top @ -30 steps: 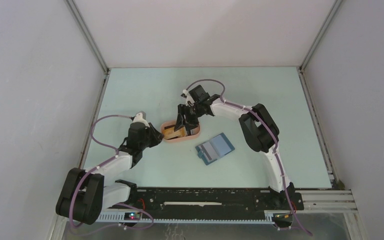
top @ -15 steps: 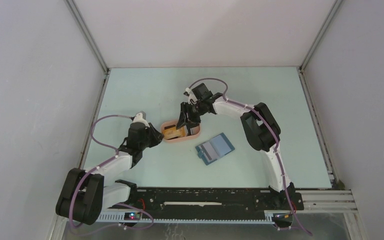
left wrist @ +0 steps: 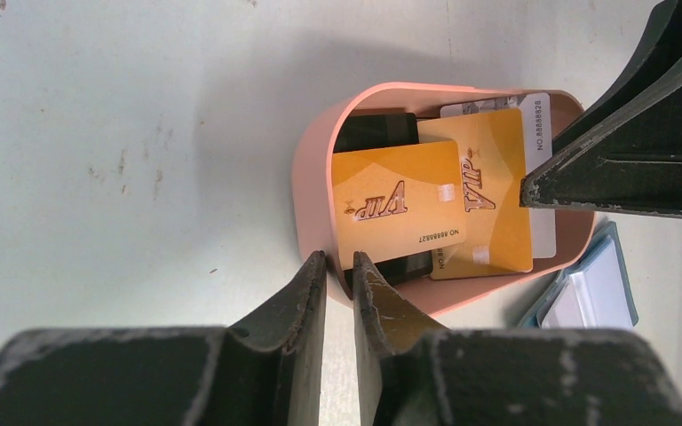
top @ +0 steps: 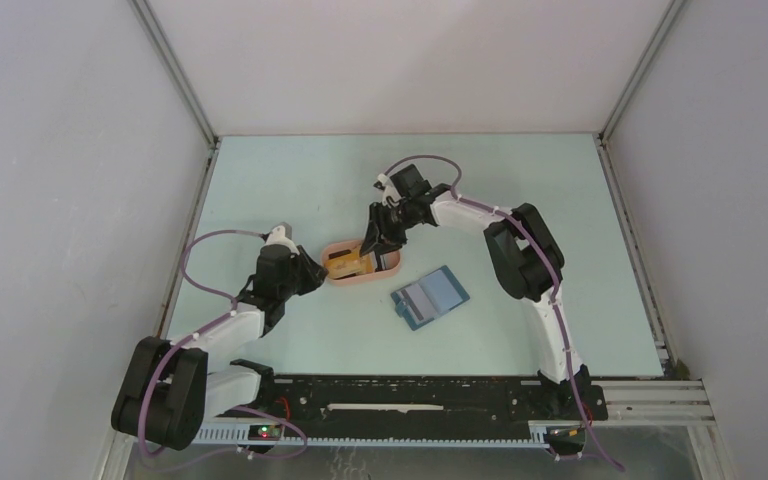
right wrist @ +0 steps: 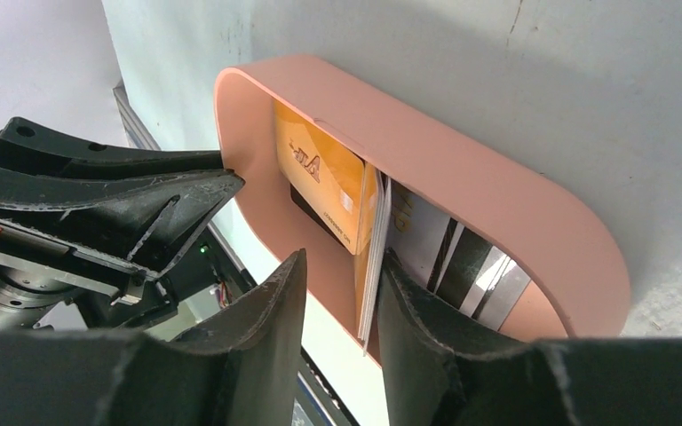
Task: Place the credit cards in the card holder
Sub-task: Pick up the credit card from the storage box.
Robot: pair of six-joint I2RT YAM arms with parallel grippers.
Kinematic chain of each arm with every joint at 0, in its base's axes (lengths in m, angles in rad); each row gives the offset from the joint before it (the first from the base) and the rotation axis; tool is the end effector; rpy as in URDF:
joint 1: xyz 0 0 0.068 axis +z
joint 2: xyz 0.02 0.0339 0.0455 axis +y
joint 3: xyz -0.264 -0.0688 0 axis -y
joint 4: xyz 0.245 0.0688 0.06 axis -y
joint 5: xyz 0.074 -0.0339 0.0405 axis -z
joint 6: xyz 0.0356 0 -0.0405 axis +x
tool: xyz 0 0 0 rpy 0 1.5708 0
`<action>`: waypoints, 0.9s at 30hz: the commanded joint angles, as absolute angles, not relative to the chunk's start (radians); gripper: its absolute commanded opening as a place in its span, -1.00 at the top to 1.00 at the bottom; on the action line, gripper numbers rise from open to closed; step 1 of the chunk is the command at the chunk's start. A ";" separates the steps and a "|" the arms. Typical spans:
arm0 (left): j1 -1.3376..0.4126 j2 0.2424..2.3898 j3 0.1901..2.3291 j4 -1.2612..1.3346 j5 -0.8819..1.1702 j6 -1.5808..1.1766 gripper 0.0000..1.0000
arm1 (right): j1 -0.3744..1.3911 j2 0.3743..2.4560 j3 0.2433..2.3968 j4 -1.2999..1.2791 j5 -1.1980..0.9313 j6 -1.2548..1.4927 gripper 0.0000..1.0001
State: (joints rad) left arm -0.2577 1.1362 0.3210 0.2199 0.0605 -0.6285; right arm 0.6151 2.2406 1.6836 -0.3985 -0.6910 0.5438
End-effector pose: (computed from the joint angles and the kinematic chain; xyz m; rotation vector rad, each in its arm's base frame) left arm 0.2037 -0.0559 0.1544 -0.3745 2.1901 -0.5660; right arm 0.3807 0.2967 0.1590 -0.4066 2.6989 1.2885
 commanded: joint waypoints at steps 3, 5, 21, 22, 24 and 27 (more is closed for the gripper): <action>-0.265 1.113 0.373 0.208 0.074 -0.617 0.58 | 0.603 2.181 1.669 -0.376 -0.719 0.529 0.25; -0.265 1.111 0.372 0.209 0.073 -0.617 0.58 | 0.600 2.182 1.669 -0.375 -0.725 0.529 0.27; -0.265 1.109 0.373 0.201 0.067 -0.614 0.58 | 0.592 2.176 1.661 -0.374 -0.729 0.524 0.37; -0.265 1.108 0.373 0.201 0.067 -0.614 0.58 | 0.592 2.174 1.660 -0.374 -0.727 0.524 0.37; -0.265 1.109 0.374 0.201 0.066 -0.614 0.58 | 0.591 2.174 1.658 -0.374 -0.729 0.522 0.37; -0.265 1.111 0.374 0.200 0.066 -0.613 0.58 | 0.585 2.173 1.657 -0.374 -0.730 0.522 0.37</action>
State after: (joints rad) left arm -0.2596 1.1309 0.3210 0.2123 0.0597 -0.6285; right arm 0.5949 2.2383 1.6630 -0.3920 -0.7105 0.5392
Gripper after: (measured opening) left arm 0.212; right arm 0.317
